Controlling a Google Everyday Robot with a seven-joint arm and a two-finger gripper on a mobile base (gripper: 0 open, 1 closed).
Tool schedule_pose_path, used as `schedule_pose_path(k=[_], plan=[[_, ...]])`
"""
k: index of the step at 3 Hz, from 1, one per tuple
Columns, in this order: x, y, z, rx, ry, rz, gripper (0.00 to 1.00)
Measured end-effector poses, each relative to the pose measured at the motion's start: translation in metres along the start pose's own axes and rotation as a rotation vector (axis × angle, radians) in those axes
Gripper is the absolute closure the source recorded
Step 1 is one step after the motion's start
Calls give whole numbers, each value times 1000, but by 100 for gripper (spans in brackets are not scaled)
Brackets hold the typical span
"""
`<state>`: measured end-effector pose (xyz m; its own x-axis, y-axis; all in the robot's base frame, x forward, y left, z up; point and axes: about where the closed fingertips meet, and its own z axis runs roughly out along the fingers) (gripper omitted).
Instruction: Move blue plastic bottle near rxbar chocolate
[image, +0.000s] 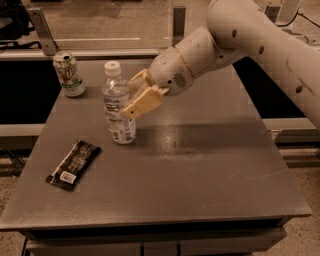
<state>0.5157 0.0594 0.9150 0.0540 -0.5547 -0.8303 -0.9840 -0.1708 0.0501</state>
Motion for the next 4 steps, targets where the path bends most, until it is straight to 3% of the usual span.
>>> schedule_pose_path(k=[2, 3, 4], plan=[[-2, 1, 3, -4, 1, -3, 13], [-3, 1, 5, -7, 1, -5, 0], [-3, 1, 5, -7, 1, -5, 0]])
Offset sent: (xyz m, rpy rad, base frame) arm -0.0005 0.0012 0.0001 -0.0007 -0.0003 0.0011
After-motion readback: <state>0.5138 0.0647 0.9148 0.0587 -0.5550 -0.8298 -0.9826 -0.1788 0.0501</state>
